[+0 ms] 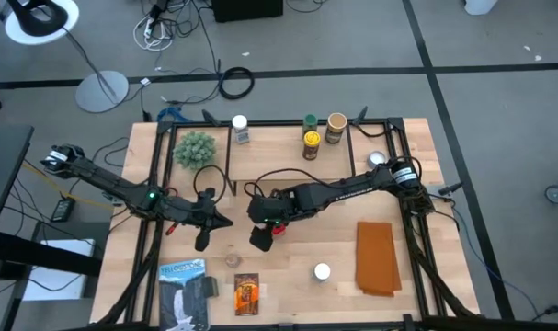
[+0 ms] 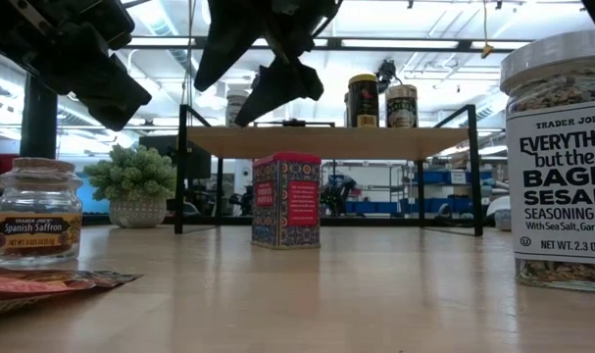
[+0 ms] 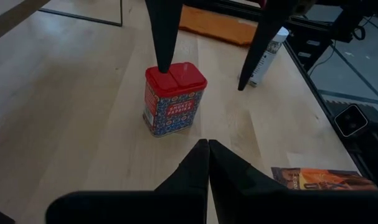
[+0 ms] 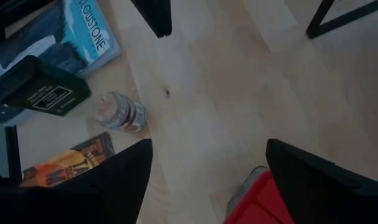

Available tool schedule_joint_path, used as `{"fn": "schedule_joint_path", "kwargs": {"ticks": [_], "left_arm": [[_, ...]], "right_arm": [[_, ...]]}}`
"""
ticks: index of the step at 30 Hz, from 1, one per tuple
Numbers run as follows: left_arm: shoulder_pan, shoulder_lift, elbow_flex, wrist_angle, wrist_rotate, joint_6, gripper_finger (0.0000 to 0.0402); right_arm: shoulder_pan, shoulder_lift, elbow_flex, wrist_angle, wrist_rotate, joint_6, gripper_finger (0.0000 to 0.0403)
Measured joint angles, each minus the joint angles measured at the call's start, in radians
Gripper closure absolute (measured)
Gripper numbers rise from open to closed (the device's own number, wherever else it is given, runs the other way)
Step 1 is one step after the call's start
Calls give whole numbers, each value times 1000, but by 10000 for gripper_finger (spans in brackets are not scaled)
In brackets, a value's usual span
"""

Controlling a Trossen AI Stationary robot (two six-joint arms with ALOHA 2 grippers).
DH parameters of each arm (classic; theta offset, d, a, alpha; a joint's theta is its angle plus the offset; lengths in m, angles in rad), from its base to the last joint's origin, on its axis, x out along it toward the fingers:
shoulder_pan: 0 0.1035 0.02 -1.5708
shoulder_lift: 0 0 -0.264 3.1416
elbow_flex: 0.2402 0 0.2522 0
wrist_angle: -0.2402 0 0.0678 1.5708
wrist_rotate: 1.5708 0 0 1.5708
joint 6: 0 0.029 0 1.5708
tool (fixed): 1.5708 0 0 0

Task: Shelf spices
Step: Put the red seasoning can onto the shelf

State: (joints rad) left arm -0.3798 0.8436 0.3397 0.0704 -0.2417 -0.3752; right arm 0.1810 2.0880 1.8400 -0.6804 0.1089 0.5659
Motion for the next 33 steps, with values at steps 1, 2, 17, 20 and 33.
{"fn": "schedule_joint_path", "kwargs": {"ticks": [1, 2, 17, 20, 33], "left_arm": [[0, 0, 0, 0, 0, 0, 387], [0, 0, 0, 0, 0, 0, 387], [0, 0, 0, 0, 0, 0, 387], [0, 0, 0, 0, 0, 0, 387], [0, 0, 0, 0, 0, 0, 387]], "right_arm": [[-1, 0, 0, 0, 0, 1, 87], [-1, 0, 0, -1, 0, 3, 84], [0, 0, 0, 7, 1, -50, 5], [0, 0, 0, -7, 2, -46, 9], [-9, 2, -3, -293, 78, 252, 11]]}}
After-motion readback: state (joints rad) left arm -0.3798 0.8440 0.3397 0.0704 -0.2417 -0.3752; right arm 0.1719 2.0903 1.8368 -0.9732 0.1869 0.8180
